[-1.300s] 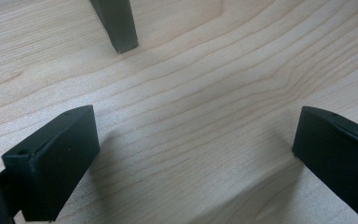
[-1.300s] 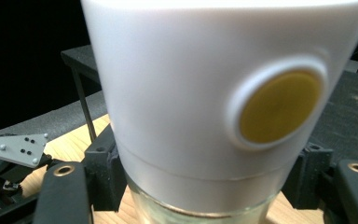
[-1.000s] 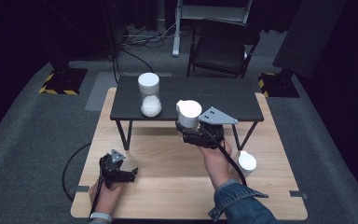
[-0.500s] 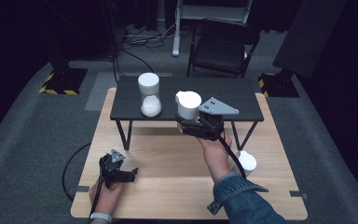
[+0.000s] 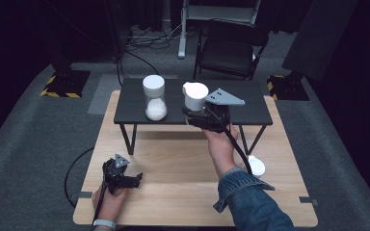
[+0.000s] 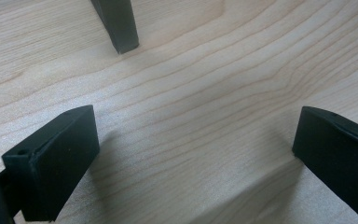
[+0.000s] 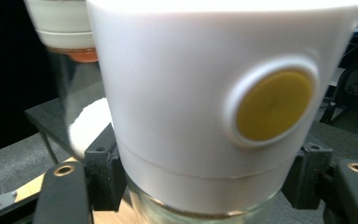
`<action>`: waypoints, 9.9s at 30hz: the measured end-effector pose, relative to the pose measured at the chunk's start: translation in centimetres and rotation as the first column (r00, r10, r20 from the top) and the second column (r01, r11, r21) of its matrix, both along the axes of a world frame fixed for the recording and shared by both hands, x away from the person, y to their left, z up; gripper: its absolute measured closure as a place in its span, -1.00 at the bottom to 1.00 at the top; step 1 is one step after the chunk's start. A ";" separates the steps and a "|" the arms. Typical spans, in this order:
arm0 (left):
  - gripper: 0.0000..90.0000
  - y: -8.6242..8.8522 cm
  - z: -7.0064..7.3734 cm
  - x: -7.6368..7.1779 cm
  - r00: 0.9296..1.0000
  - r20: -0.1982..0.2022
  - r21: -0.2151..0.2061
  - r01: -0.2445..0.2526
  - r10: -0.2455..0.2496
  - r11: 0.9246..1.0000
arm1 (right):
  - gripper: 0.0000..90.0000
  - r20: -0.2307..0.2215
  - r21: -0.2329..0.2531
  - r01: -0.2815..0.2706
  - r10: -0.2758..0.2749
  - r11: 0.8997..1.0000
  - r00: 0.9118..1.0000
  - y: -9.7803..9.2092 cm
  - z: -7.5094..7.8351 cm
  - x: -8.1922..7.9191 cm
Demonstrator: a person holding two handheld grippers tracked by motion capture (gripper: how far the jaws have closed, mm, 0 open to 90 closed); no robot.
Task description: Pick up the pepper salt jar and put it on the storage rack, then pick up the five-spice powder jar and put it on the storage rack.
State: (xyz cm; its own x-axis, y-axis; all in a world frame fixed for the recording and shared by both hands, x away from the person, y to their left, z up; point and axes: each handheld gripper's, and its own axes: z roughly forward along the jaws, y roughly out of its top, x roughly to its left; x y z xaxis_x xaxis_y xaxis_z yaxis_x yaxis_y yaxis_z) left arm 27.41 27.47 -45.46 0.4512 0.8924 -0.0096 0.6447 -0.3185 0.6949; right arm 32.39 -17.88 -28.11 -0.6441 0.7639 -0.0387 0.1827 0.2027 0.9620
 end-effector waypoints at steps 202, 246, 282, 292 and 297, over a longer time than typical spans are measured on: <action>-1.00 -0.1 0.0 0.0 1.000 -0.002 0.000 -0.008 0.008 1.000 | -0.96 -0.256 -0.216 0.255 -0.307 0.942 0.917 -23.7 -17.8 -3.9; -1.00 -0.1 0.0 0.1 1.000 -0.003 -0.001 -0.009 0.009 1.000 | -0.97 -0.369 -0.288 0.243 -0.342 0.926 0.864 -23.0 -17.3 -2.6; -1.00 -0.1 0.0 0.1 1.000 -0.002 0.000 -0.009 0.009 1.000 | -0.97 -0.218 -0.124 0.304 -0.325 0.944 0.920 -24.1 -15.6 -6.7; -1.00 -0.1 0.0 0.1 1.000 -0.002 0.000 -0.009 0.009 1.000 | -0.97 -0.186 -0.087 0.305 -0.316 0.948 0.930 -24.3 -14.8 -7.6; -1.00 -0.1 0.0 0.1 1.000 -0.002 0.000 -0.008 0.008 1.000 | -0.98 -0.166 -0.058 0.319 -0.324 0.946 0.931 -24.5 -14.3 -8.3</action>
